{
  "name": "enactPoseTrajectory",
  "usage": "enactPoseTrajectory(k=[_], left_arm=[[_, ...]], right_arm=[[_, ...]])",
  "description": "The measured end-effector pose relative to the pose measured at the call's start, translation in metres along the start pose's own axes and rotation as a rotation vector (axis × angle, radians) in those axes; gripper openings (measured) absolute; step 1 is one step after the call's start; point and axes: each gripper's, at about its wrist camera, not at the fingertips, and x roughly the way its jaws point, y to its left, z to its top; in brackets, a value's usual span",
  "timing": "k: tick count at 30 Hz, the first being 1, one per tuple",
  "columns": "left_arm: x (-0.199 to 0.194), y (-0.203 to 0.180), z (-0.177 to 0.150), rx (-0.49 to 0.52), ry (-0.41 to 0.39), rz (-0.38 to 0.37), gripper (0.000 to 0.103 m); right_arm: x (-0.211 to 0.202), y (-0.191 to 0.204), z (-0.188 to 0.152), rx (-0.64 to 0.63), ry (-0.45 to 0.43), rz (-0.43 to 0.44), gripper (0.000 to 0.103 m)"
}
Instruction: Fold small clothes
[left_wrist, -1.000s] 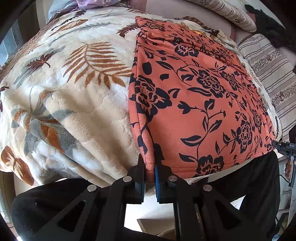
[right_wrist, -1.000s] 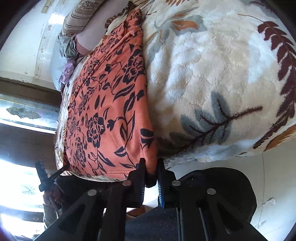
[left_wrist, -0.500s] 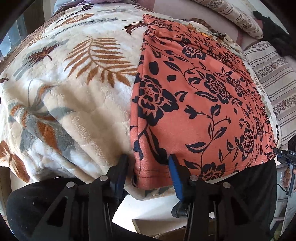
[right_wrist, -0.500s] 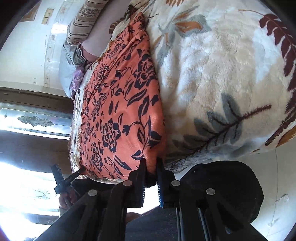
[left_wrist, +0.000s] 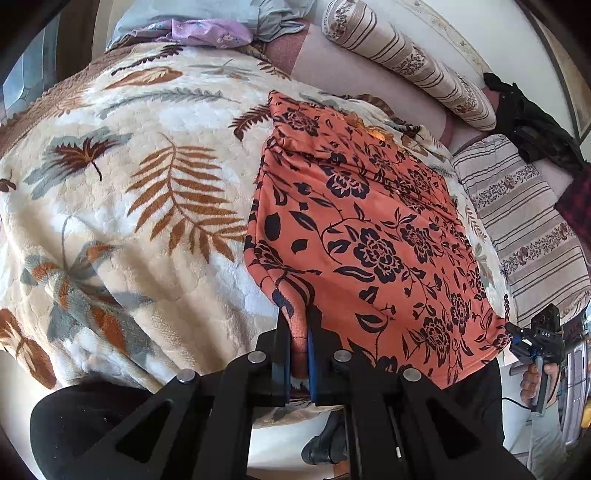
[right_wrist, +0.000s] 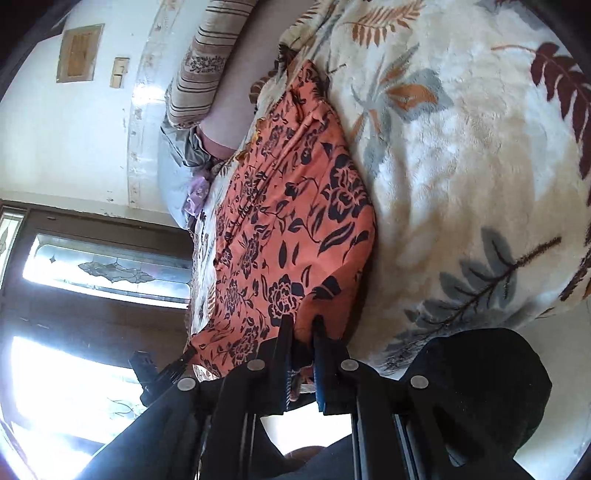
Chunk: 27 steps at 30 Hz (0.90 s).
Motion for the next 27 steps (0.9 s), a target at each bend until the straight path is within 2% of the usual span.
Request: enactPoseTrajectory(k=[3,7,13,17,20,23,25,27], left_arm=[[0.002,0.002,0.001,-0.019,0.003,-0.013,0.007],[-0.015,-0.003,0.02,-0.018,-0.049,-0.054,0.007],[-0.043,-0.023,0.087,0.021,-0.203,-0.12,0.007],[-0.045,-0.033,0.145,0.063,-0.296,-0.128,0.007],[-0.03,-0.035,0.19,0.081,-0.324,-0.11,0.007],[0.004,-0.029,0.231,0.067,-0.318,-0.076,0.007],[0.036,-0.026,0.258,0.058,-0.289,-0.05,0.007],[0.073,-0.022,0.277,0.029,-0.25,-0.014,0.007]], right_arm=[[0.007,0.001,0.0,0.011,0.002,0.013,0.01],[0.001,0.031,0.023,-0.036,-0.042,0.052,0.01],[0.005,0.098,0.088,-0.14,-0.141,0.132,0.01],[0.018,0.131,0.143,-0.188,-0.21,0.169,0.01],[0.034,0.15,0.189,-0.218,-0.254,0.153,0.01],[0.055,0.148,0.234,-0.201,-0.287,0.108,0.01],[0.069,0.136,0.262,-0.161,-0.31,0.077,0.01],[0.087,0.121,0.286,-0.141,-0.31,0.007,0.01]])
